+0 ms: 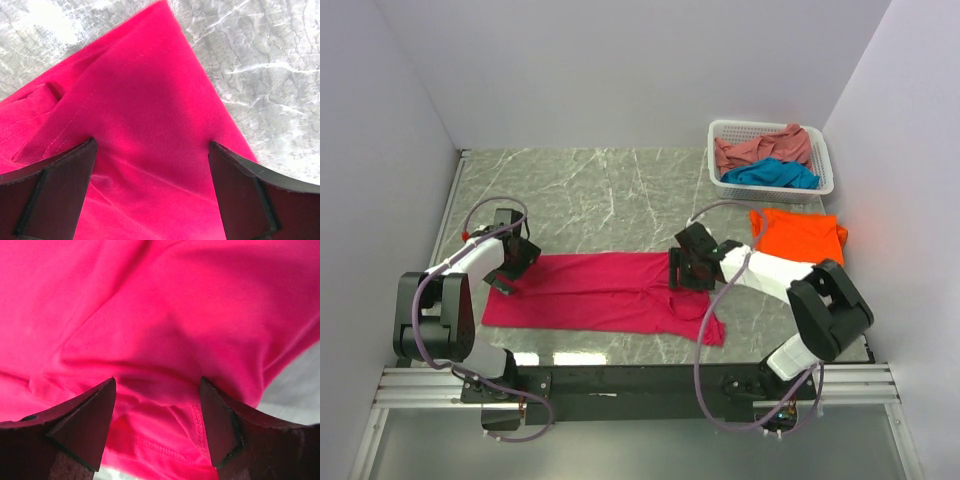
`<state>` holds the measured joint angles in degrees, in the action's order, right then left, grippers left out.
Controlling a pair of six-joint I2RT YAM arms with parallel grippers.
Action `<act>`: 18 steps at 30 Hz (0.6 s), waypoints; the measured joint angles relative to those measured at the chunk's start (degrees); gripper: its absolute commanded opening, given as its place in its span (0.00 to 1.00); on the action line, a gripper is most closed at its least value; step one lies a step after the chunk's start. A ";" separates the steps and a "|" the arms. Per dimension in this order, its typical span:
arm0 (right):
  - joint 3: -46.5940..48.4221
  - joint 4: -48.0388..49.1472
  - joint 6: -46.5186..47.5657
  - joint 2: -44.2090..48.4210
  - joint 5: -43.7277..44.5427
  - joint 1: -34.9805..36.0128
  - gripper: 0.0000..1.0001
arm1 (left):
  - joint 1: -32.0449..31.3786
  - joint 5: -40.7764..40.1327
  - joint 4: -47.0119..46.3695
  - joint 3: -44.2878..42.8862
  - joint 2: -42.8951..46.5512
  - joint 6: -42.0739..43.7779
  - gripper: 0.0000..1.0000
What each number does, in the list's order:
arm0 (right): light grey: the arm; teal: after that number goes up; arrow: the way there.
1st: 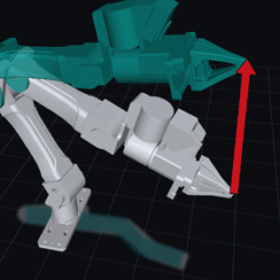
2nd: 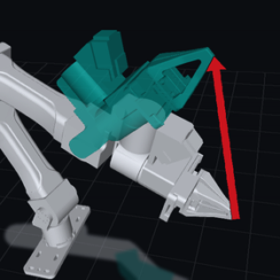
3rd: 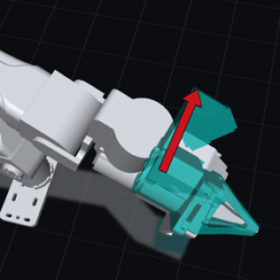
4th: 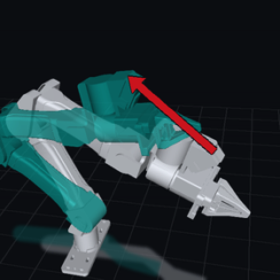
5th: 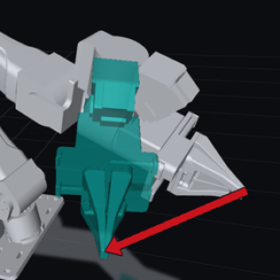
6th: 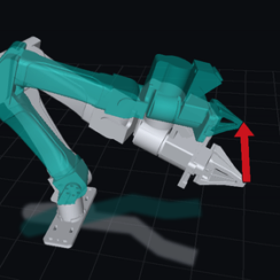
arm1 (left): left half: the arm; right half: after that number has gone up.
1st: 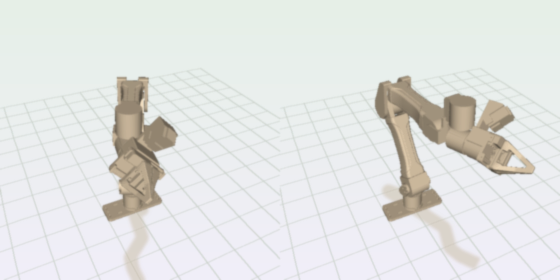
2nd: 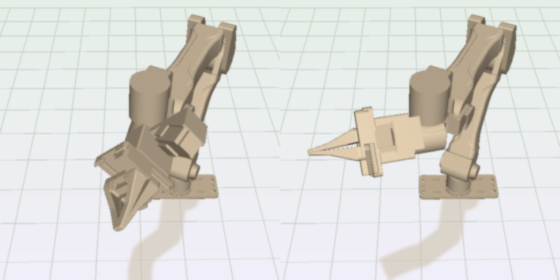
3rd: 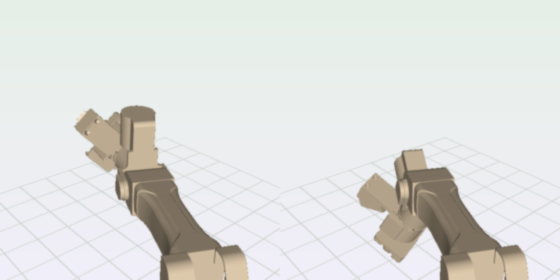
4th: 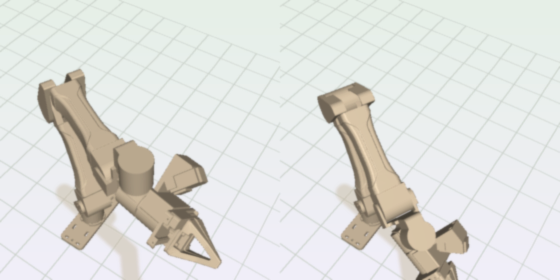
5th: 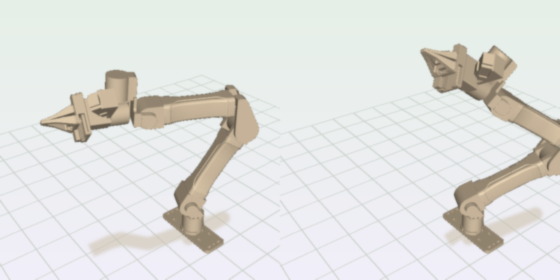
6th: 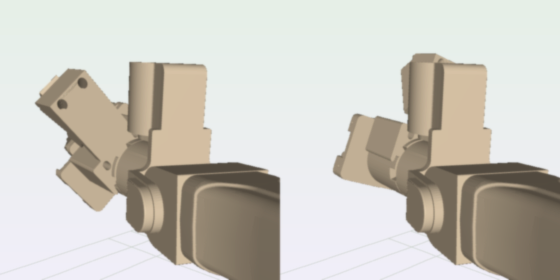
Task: Fold and stack the t-shirts
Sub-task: Fold the tshirt
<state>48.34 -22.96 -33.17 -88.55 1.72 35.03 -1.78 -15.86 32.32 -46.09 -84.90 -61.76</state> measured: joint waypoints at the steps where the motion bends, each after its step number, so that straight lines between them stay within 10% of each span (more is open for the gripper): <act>1: -1.36 -0.42 -0.22 1.36 0.35 1.20 0.74 | 0.04 -0.02 0.00 0.00 0.00 0.00 0.99; 9: -3.56 -13.11 -6.91 20.09 4.59 16.70 0.74 | 0.09 0.00 -0.07 0.00 0.13 -0.07 0.99; 18: -8.61 -10.56 -14.45 20.55 3.21 15.23 0.76 | 0.09 -0.07 -0.04 0.00 1.95 -0.04 0.99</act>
<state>39.72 -33.52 -47.62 -68.01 4.93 50.26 -1.69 -15.92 32.27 -46.09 -82.96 -61.80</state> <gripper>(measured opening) 0.760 0.994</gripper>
